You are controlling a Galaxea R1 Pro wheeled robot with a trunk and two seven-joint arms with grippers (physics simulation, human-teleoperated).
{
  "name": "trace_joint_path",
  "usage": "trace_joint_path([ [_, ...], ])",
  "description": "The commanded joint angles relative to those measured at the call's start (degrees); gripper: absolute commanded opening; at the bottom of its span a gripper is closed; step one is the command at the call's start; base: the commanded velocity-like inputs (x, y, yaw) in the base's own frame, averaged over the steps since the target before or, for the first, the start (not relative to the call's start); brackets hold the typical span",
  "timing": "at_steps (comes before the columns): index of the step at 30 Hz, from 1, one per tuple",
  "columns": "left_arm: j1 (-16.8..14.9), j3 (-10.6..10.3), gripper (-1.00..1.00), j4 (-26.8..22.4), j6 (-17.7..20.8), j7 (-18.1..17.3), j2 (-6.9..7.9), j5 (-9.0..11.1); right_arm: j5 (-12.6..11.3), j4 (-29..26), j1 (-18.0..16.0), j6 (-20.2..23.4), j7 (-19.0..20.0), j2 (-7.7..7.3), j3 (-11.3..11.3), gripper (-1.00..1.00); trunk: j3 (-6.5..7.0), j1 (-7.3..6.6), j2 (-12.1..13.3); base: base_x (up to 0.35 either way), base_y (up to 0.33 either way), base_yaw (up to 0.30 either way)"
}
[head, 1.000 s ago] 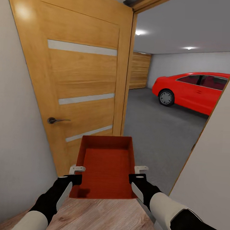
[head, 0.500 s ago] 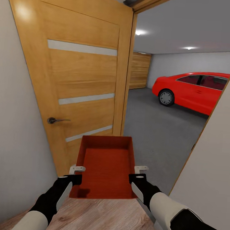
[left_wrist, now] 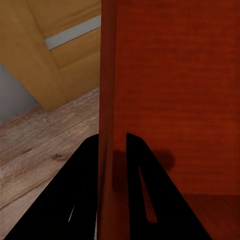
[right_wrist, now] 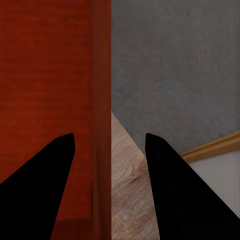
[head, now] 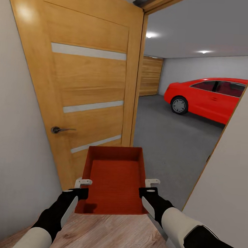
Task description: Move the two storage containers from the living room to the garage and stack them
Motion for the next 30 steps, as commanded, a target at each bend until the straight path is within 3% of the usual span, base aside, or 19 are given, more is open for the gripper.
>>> trace_joint_path([
  [1, -0.1, -0.2, -1.0, -0.2, -1.7, 0.9, 0.38, -1.7, -2.5, 0.0, 0.0, 0.3, 0.5, -0.06, 2.3, -1.0, -0.14, 0.04, -0.1, 0.0, 0.0, 0.0],
  [12, -0.1, -0.2, -1.0, -0.2, -1.7, 0.9, 0.32, -1.7, -2.6, 0.0, 0.0, 0.3, 0.4, -0.04, 2.3, -1.0, -0.14, 0.04, -0.1, 0.0, 0.0, -0.034],
  [30, 0.0, -0.2, -1.0, -0.1, -1.7, 0.8, 0.37, -1.7, -2.5, 0.0, 0.0, 0.3, 0.4, 0.0, 2.4, -1.0, -0.14, 0.04, -0.1, 0.0, 0.0, -0.236],
])
